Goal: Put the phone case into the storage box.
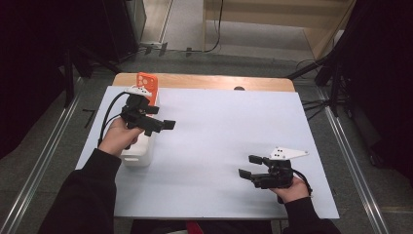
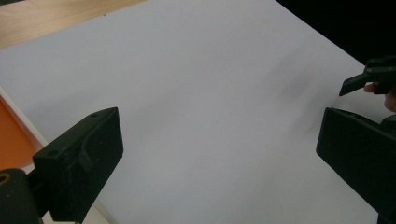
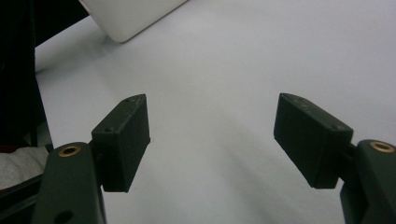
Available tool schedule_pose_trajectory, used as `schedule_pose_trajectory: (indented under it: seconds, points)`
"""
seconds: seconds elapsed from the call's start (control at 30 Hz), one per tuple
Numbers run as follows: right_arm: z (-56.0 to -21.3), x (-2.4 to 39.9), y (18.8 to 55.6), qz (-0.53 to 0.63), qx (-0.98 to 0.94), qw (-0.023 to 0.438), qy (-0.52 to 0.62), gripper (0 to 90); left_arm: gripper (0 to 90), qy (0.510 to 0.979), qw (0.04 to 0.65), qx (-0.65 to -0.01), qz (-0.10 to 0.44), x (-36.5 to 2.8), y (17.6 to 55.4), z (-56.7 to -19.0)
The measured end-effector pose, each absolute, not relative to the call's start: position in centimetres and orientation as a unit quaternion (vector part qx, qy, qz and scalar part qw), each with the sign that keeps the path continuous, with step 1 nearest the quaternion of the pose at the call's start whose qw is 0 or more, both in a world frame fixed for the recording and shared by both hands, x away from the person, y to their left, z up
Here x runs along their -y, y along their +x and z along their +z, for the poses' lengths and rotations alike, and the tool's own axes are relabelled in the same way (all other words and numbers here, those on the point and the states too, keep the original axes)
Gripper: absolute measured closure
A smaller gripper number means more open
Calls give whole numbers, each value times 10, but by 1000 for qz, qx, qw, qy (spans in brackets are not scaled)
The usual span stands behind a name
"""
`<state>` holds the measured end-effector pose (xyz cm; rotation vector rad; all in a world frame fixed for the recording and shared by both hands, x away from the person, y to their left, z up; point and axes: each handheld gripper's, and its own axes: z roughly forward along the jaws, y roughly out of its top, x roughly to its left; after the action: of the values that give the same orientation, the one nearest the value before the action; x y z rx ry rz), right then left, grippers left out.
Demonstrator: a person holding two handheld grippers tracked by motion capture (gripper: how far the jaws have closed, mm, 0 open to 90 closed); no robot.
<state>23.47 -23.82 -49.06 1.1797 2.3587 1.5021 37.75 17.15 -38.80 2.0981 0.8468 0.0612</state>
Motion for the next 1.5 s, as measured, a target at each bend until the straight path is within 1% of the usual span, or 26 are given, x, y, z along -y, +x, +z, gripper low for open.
schedule_pose_trajectory:
  seconds: [0.07, 0.1, 0.13, 0.8, 1.37, 1.5]
  points:
    - [-490, 238, 235, 494, -776, 53, 388, 255, 12, 839, 427, -338, 22, -172, 374, -389]
    - [-490, 238, 234, 494, -776, 53, 389, 255, 48, 836, 431, -339, 24, -172, 371, -390]
    - [-490, 238, 234, 494, -776, 53, 389, 255, 61, 835, 433, -339, 23, -171, 369, -390]
    - [-490, 240, 234, 495, -775, 57, 390, 255, 62, 841, 445, -308, 7, -169, 338, -407]
    - [-490, 239, 233, 493, -777, 56, 388, 255, 62, 844, 452, -286, 29, -174, 317, -420]
    - [-490, 239, 233, 491, -777, 55, 389, 255, 62, 841, 460, -284, 25, -174, 310, -422]
